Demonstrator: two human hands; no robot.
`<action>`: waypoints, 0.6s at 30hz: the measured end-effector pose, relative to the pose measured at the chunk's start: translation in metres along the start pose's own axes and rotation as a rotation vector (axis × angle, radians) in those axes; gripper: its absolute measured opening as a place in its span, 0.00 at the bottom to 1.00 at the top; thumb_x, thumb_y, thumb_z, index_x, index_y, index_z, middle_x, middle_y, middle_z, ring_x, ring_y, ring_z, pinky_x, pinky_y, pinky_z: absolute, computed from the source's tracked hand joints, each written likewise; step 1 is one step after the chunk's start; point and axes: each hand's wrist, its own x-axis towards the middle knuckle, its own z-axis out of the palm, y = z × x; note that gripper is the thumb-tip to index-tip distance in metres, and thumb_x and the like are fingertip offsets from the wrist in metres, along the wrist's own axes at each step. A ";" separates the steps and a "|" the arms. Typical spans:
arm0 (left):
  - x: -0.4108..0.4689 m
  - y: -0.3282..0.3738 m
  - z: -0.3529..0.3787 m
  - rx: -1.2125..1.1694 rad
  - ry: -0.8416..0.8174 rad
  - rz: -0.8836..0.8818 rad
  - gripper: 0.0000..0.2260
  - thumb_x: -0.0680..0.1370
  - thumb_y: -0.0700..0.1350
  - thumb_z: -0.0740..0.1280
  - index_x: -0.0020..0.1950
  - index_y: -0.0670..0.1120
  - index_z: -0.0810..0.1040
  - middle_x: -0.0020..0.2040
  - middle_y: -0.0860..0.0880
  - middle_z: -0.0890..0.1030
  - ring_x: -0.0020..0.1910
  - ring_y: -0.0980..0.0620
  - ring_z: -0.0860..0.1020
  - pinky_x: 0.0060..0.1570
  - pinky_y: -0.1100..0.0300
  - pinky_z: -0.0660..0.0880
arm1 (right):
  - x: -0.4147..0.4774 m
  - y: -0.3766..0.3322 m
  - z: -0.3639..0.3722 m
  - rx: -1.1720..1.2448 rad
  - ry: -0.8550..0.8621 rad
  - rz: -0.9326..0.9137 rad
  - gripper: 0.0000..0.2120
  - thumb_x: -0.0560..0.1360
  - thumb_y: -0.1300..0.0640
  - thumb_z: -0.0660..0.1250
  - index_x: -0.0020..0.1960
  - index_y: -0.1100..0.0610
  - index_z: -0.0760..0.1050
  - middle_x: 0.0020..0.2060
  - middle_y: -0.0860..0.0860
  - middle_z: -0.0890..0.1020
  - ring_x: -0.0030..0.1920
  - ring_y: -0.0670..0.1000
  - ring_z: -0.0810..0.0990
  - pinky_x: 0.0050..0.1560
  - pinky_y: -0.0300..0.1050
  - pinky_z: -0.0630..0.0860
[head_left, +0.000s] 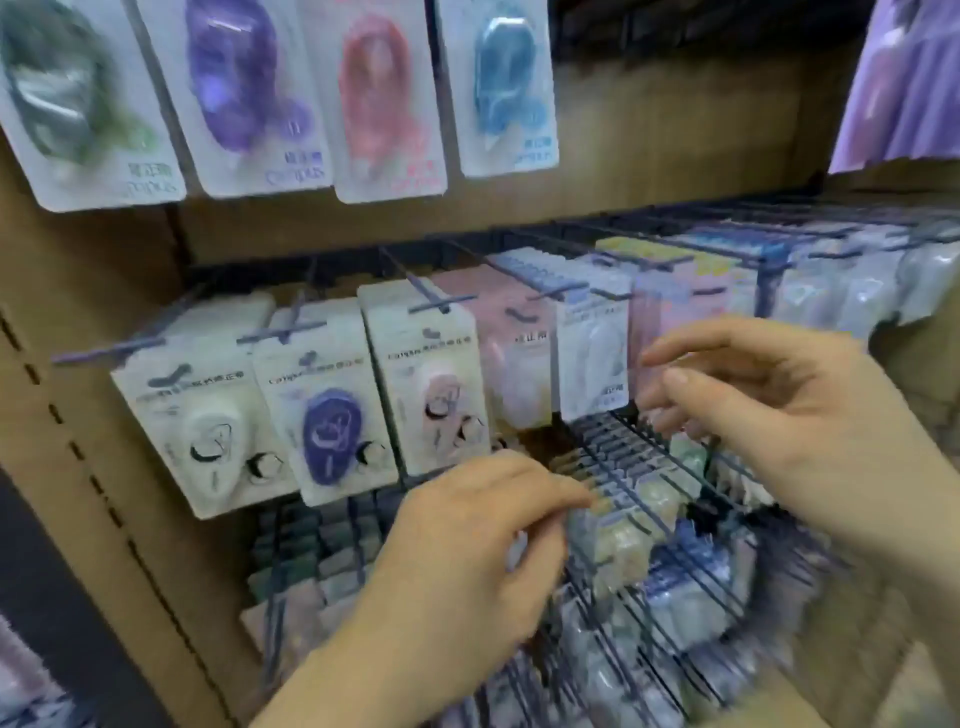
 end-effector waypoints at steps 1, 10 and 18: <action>-0.009 -0.001 0.014 -0.036 -0.049 -0.038 0.09 0.77 0.44 0.65 0.52 0.50 0.83 0.45 0.57 0.81 0.44 0.62 0.77 0.47 0.74 0.69 | -0.013 0.010 -0.003 -0.021 -0.062 0.049 0.02 0.75 0.54 0.70 0.47 0.48 0.81 0.38 0.50 0.86 0.38 0.50 0.85 0.41 0.41 0.80; -0.121 -0.009 0.168 -0.221 -0.455 -0.338 0.15 0.72 0.45 0.59 0.47 0.49 0.85 0.43 0.55 0.84 0.42 0.60 0.78 0.45 0.72 0.71 | -0.174 0.160 -0.023 -0.109 -0.372 0.625 0.09 0.76 0.65 0.69 0.46 0.51 0.80 0.33 0.52 0.82 0.33 0.44 0.75 0.39 0.41 0.72; -0.278 -0.003 0.343 -0.292 -0.702 -0.860 0.12 0.74 0.47 0.63 0.50 0.53 0.85 0.44 0.57 0.85 0.40 0.59 0.80 0.41 0.68 0.73 | -0.363 0.317 -0.006 -0.072 -0.447 1.057 0.09 0.72 0.60 0.64 0.46 0.63 0.80 0.38 0.65 0.81 0.37 0.45 0.73 0.42 0.45 0.74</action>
